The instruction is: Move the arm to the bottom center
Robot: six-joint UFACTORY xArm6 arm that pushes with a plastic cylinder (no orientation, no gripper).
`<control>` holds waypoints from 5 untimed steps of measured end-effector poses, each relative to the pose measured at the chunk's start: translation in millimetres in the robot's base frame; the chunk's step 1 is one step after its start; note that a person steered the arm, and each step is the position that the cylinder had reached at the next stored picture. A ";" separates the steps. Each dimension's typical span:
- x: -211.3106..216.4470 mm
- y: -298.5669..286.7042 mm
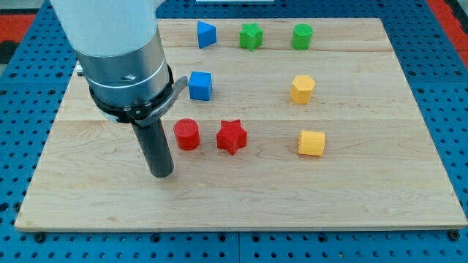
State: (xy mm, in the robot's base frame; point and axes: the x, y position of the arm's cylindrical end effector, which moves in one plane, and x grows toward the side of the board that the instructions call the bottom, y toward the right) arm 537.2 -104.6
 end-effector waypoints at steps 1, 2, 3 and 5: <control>0.0 0.4; 1.6 -2.7; 28.7 -7.2; 74.9 38.9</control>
State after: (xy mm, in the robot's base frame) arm 612.1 -65.7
